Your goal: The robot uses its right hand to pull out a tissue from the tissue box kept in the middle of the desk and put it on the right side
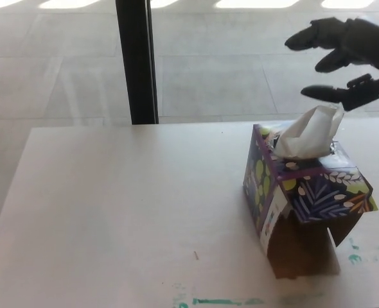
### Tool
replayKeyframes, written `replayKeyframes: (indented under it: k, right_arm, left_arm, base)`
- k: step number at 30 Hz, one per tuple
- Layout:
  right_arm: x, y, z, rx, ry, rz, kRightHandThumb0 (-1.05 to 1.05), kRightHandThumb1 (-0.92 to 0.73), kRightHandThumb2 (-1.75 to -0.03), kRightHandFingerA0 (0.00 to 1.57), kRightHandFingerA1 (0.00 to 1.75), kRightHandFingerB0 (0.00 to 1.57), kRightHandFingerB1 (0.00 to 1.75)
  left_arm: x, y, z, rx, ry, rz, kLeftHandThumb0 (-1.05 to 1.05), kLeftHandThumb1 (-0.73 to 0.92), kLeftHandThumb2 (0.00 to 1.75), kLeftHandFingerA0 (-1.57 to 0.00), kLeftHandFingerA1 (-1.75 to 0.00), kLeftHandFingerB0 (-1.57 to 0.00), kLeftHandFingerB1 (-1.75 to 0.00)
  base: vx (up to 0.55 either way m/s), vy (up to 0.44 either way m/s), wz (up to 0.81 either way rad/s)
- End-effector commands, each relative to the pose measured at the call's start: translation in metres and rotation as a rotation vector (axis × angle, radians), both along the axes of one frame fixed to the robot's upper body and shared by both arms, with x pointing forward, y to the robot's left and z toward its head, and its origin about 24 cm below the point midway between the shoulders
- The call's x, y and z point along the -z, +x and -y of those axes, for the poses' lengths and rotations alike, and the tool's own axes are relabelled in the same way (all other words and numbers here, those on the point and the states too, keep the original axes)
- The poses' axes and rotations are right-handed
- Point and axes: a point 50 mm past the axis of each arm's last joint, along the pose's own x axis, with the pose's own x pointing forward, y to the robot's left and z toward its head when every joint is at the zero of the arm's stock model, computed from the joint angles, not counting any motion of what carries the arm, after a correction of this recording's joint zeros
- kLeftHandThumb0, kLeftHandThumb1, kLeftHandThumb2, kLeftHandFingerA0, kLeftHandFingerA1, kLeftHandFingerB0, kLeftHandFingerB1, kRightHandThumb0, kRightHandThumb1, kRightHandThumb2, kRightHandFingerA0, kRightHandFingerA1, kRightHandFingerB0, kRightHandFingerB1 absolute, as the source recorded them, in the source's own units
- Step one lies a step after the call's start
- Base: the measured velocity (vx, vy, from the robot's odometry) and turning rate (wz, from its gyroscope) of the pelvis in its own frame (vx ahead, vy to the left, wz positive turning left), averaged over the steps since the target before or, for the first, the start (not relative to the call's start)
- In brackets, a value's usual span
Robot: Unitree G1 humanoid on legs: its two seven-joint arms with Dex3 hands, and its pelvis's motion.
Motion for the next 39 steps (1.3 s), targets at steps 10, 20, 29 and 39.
replayKeyframes:
  k: [10, 20, 29, 39]
  right_arm:
    - [0.038, -0.009, 0.002, -0.09, -0.328, -0.449, -0.93, -0.58, -0.57, 0.01, 0.36, 0.13, 0.29]
    - [0.052, -0.001, 0.011, -0.032, -0.528, -0.382, -0.75, -0.47, -0.55, 0.0, 0.37, 0.18, 0.28]
    - [0.045, -0.003, 0.005, -0.101, -0.636, -0.058, -0.49, -0.65, -0.59, 0.44, 0.59, 0.37, 0.34]
    - [0.05, -0.014, -0.007, -0.241, -0.623, 0.384, -0.34, -0.64, -0.59, 0.81, 1.64, 0.83, 0.85]
  left_arm:
    - [-0.01, 0.001, -0.006, 0.028, 0.022, 0.07, -1.0, 0.92, 0.78, -0.58, -0.55, -0.47, -0.42]
    - [-0.007, -0.003, -0.004, 0.03, 0.022, 0.059, -0.97, 0.92, 0.79, -0.57, -0.57, -0.45, -0.42]
    - [-0.007, -0.003, -0.003, 0.03, 0.011, 0.058, -0.91, 0.75, 1.2, -0.58, -0.65, -0.42, -0.52]
    - [-0.006, -0.007, -0.003, 0.044, 0.017, 0.045, -0.96, 0.92, 0.8, -0.57, -0.58, -0.43, -0.42]
  base:
    - [0.0, 0.0, 0.0]
    - [0.0, 0.0, 0.0]
    - [0.0, 0.0, 0.0]
    - [0.0, 0.0, 0.0]
